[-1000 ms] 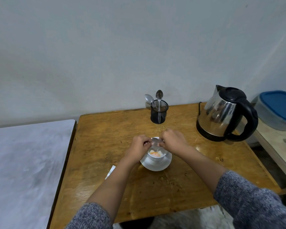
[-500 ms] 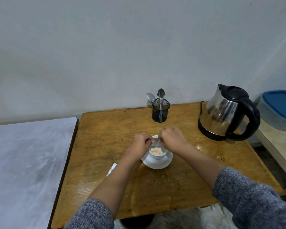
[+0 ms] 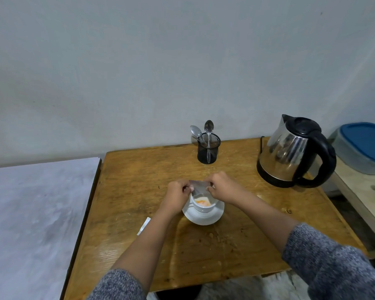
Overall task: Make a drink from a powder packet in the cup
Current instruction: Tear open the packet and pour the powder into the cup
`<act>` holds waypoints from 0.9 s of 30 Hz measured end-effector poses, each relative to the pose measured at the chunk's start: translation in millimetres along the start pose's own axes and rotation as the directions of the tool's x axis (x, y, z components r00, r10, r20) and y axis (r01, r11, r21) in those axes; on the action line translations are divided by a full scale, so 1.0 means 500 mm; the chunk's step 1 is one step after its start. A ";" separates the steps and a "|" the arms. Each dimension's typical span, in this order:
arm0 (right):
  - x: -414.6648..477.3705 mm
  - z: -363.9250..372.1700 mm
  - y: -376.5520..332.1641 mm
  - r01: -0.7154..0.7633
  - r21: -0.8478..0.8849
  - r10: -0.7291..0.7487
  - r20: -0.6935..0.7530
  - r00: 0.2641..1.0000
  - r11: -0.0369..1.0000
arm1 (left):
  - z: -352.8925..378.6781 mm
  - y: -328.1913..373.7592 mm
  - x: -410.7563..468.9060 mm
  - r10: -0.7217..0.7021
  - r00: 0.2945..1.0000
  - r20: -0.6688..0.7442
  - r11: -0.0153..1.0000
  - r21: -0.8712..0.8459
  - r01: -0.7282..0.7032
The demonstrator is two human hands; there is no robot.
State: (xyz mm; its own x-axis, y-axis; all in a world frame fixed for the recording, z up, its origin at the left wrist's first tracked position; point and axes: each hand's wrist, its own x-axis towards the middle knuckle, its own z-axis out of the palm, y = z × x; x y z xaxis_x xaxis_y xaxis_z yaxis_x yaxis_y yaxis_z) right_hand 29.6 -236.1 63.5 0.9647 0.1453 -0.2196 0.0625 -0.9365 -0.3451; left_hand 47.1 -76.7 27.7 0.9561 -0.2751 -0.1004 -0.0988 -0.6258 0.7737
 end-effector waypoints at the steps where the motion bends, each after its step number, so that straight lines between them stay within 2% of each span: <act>1: 0.001 0.000 0.001 0.003 0.053 -0.002 -0.015 1.000 0.999 | -0.002 -0.001 -0.002 -0.031 1.000 -0.006 0.999 -0.017 0.031; 4: 0.003 -0.006 -0.006 0.010 0.281 0.017 -0.090 0.996 0.960 | -0.010 -0.001 -0.005 -0.068 0.998 -0.007 0.997 -0.039 0.068; 6: 0.008 -0.012 -0.017 0.025 0.423 0.041 -0.146 0.988 0.906 | -0.024 0.000 -0.005 -0.106 0.994 -0.021 0.988 -0.110 0.103; 9: 0.025 -0.017 -0.046 0.049 0.533 0.094 -0.238 0.967 0.845 | -0.054 -0.007 -0.006 -0.186 0.978 -0.091 0.941 -0.302 0.151; 13: 0.052 0.000 -0.113 0.097 0.599 0.090 -0.273 0.958 0.795 | -0.099 -0.044 -0.024 -0.254 0.951 -0.178 0.903 -0.396 0.167; 17: 0.079 0.065 -0.171 0.107 0.617 0.031 -0.208 0.978 0.779 | -0.125 -0.112 -0.066 -0.334 0.906 -0.261 0.887 -0.413 0.208; 21: 0.091 0.152 -0.209 0.085 0.574 -0.043 -0.087 0.995 0.815 | -0.125 -0.180 -0.122 -0.433 0.862 -0.263 0.856 -0.420 0.302; 27: 0.100 0.258 -0.224 0.033 0.443 -0.140 0.211 0.967 0.896 | -0.091 -0.245 -0.183 -0.549 0.805 -0.223 0.802 -0.411 0.433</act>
State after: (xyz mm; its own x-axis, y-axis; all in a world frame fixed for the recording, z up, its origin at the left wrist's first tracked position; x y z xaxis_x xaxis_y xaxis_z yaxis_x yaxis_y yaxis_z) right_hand 37.7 -82.7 -26.7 0.8705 0.3390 -0.3569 -0.0256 -0.6928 -0.7206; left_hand -15.7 58.5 -29.3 0.8858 0.2847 -0.3664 0.4483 -0.3210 0.8343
